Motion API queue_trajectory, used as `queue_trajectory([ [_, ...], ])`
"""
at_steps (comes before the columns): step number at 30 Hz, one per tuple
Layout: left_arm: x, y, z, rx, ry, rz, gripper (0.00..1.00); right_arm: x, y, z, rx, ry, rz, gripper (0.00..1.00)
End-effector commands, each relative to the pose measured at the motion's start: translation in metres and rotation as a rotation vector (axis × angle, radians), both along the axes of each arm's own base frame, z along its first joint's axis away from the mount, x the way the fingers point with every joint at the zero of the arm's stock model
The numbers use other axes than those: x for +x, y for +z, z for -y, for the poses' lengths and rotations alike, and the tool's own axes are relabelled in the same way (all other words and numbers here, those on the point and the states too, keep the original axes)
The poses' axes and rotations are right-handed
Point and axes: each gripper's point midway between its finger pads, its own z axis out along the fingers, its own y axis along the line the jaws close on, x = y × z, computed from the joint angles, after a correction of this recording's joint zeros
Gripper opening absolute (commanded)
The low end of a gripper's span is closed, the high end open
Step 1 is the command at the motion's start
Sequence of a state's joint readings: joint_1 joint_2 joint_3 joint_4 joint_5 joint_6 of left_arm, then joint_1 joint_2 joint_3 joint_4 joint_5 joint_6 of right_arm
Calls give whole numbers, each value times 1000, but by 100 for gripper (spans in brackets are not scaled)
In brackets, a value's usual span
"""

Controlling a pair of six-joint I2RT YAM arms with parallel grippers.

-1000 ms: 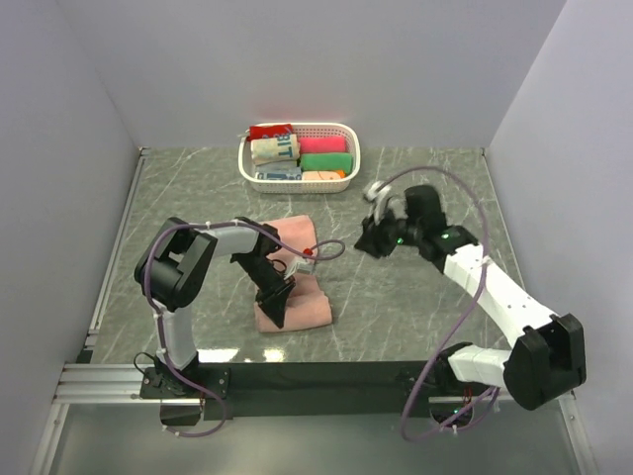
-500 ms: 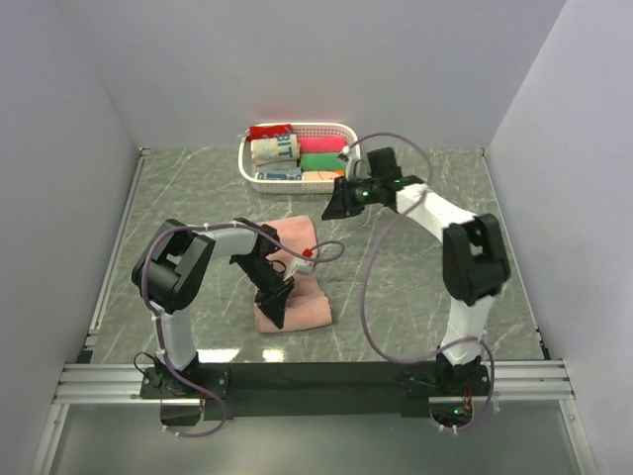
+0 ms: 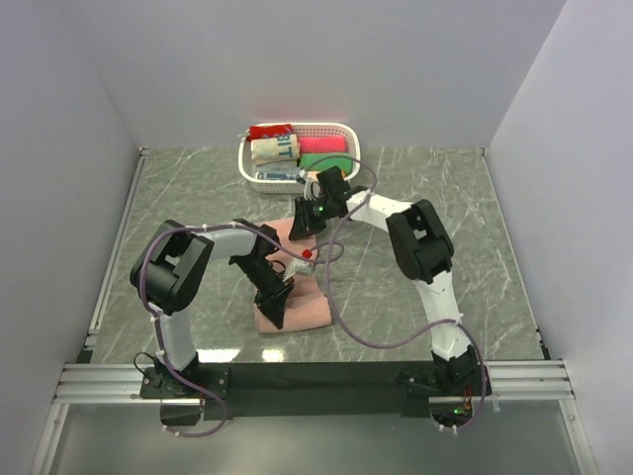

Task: Roll the towels
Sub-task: Roll the towel

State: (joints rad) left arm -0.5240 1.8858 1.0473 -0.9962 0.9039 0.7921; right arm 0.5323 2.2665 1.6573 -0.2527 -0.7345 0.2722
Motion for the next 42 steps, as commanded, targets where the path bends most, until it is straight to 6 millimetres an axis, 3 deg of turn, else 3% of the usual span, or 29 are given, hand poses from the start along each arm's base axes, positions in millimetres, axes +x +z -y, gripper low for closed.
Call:
queue_trajectory([
  [1, 18, -49, -35, 191, -134, 179, 11, 40, -16, 5, -68, -159, 17, 28],
  [5, 22, -50, -35, 204, -159, 205, 12, 67, -11, -3, -70, -206, 66, 28],
  [8, 24, -49, -35, 214, -167, 209, 12, 75, -17, -5, -66, -191, 87, 29],
  [11, 25, -47, -34, 213, -161, 213, 12, 77, 0, -18, 10, -124, 110, 32],
  [14, 24, -46, -35, 217, -160, 204, 12, 65, 29, -26, 95, -63, 63, 36],
  [15, 24, -45, -34, 215, -155, 203, 12, 58, 50, -25, 114, -45, 73, 38],
  [17, 23, -46, -34, 211, -151, 207, 12, 44, 75, -13, 113, -8, 109, 38],
  [20, 22, -45, -32, 204, -147, 203, 12, 25, 82, 5, 81, 12, 137, 38],
  [22, 22, -45, -30, 200, -148, 206, 13, 11, 74, 16, 48, 25, 108, 36],
  [26, 23, -45, -29, 197, -159, 213, 13, -24, 38, 31, -11, 39, -10, 34],
  [29, 20, -47, -31, 207, -181, 205, 13, -32, 14, 26, -38, 44, -57, 34],
  [34, 16, -48, -30, 209, -207, 205, 13, -17, -16, 17, -80, 5, -94, 32],
  [38, 10, -46, -26, 208, -256, 222, 13, -3, -46, 22, -130, -38, -165, 31],
  [42, -2, -46, -17, 206, -328, 227, 14, 5, -47, 19, -125, -54, -166, 31],
])
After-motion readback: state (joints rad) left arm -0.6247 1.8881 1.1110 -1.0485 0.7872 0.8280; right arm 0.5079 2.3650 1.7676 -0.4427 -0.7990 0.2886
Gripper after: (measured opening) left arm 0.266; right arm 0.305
